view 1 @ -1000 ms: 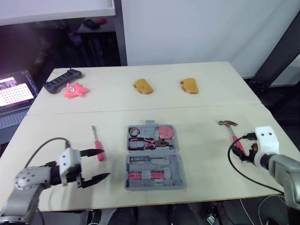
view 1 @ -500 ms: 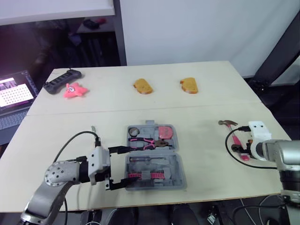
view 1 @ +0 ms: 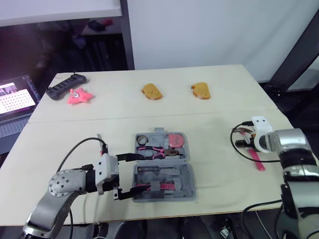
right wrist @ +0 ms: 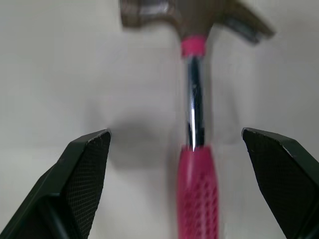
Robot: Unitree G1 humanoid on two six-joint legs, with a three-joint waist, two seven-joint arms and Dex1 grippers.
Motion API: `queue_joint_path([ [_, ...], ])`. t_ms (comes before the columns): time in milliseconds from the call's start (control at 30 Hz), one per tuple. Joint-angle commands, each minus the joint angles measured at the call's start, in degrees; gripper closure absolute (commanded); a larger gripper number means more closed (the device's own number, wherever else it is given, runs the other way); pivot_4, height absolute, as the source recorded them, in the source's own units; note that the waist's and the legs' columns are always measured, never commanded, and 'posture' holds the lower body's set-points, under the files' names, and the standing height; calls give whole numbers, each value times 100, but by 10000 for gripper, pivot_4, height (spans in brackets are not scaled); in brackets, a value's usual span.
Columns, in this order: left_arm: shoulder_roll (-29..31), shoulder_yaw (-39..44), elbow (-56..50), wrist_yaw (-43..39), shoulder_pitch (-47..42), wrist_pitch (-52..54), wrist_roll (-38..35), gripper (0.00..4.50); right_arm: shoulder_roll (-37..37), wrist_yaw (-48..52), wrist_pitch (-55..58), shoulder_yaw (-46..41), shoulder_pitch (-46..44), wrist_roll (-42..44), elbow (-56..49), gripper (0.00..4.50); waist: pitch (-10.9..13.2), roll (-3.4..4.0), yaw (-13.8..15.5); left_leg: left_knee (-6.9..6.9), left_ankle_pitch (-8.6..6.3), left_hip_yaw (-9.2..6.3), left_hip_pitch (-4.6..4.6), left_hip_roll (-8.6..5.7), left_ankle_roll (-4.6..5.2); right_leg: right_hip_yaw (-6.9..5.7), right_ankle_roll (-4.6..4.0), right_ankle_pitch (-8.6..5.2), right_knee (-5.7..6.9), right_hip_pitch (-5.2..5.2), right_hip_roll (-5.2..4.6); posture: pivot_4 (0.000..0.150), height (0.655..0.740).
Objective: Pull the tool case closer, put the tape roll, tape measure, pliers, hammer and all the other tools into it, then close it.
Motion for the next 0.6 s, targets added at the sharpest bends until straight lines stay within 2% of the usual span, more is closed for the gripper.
queue_joint_path([
  [33,7,14,-171,57,8,-36,-69,0,71,-15,-520,52,-277,-229,681,477,0,-1,-1,0,0,0,1,0,0,0,0,0,0,0,1,1500,7400],
  [133,9,16,-177,68,3,-35,-71,0,93,5,-741,70,-413,-327,1017,477,-1,-1,7,0,0,-1,0,0,0,0,0,0,0,1,1,1500,7400],
  [233,12,25,-227,111,54,-23,-61,0,154,105,-874,26,-511,-336,1293,8902,-1,-1,4,1,0,-2,1,0,0,1,0,1,0,3,1,1500,7400],
  [467,30,3,-180,124,19,-27,-57,0,133,240,-764,-28,-547,-346,1284,43276,-2,-2,25,1,0,-5,1,-1,0,1,0,1,0,4,1,1500,7400],
  [500,24,-7,-163,124,-4,-22,-56,0,123,251,-709,-43,-540,-338,1228,44670,-2,-2,26,1,0,-5,1,-1,0,1,0,1,0,5,1,1500,7400],
  [600,9,-30,-121,120,-81,-6,-57,0,94,282,-557,-57,-490,-330,1001,44670,-1,0,29,1,0,-7,0,-1,0,0,0,1,0,4,1,1500,7400],
])
